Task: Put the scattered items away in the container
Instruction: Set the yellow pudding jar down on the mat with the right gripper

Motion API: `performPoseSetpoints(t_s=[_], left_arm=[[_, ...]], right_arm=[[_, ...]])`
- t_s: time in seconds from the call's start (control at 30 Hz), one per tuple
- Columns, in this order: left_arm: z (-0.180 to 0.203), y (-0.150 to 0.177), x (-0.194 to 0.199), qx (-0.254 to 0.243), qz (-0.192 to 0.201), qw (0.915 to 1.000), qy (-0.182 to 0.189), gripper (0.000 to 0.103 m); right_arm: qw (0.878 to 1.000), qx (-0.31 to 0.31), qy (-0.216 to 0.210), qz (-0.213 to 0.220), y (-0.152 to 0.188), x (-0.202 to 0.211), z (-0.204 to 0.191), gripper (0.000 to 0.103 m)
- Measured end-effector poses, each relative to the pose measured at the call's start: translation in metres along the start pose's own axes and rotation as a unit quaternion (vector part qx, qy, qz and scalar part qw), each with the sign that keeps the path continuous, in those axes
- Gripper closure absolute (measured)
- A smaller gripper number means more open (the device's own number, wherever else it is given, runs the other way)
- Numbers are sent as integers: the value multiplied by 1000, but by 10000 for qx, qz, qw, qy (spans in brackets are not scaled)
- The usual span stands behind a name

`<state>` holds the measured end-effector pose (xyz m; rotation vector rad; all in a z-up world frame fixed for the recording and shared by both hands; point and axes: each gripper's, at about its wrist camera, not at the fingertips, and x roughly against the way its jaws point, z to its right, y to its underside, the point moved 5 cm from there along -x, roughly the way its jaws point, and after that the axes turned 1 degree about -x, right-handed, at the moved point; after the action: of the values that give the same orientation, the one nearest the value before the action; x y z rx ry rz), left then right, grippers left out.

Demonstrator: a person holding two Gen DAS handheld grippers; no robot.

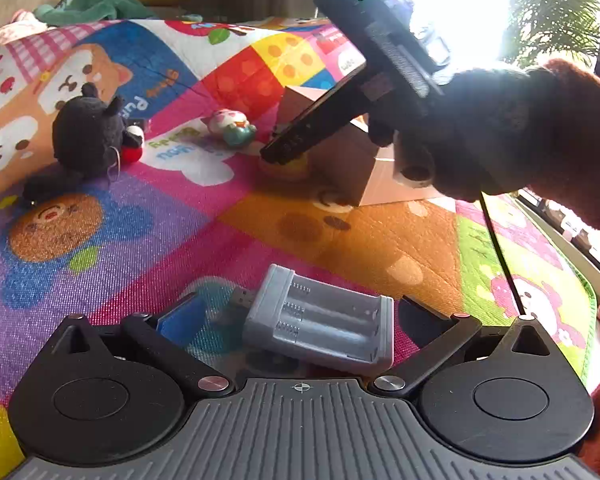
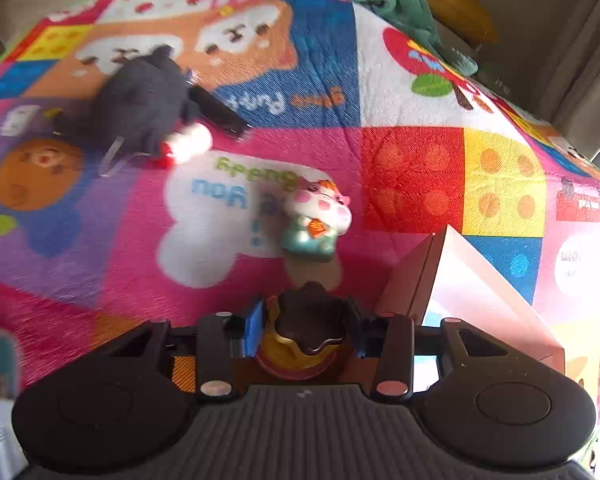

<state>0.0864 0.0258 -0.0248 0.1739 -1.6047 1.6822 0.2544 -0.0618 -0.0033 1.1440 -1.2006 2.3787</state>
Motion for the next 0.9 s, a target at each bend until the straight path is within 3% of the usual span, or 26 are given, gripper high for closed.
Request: performPoseSetpoints(t_s=[0.27, 0.47, 0.63, 0.73, 0.8, 0.9], left_arm=[[1, 0, -1, -9, -8, 10000, -5, 0], [7, 2, -4, -250, -111, 9994, -219, 0], [15, 4, -8, -558, -248, 9968, -510, 0], [21, 6, -11, -816, -356, 9932, -749, 0], [23, 7, -11, -848, -365, 9924, -811, 0], [23, 7, -11, -800, -386, 9924, -846, 0]], right_arm=[[9938, -442, -781, 655, 62, 107, -11, 64], [9931, -992, -252, 577, 138, 141, 10, 64], [9797, -1915, -4, 601, 188, 145, 34, 64], [9664, -2447, 117, 777, 209, 147, 46, 51], [9579, -2701, 198, 957, 218, 149, 50, 28], [9467, -3007, 108, 1147, 232, 151, 51, 20]])
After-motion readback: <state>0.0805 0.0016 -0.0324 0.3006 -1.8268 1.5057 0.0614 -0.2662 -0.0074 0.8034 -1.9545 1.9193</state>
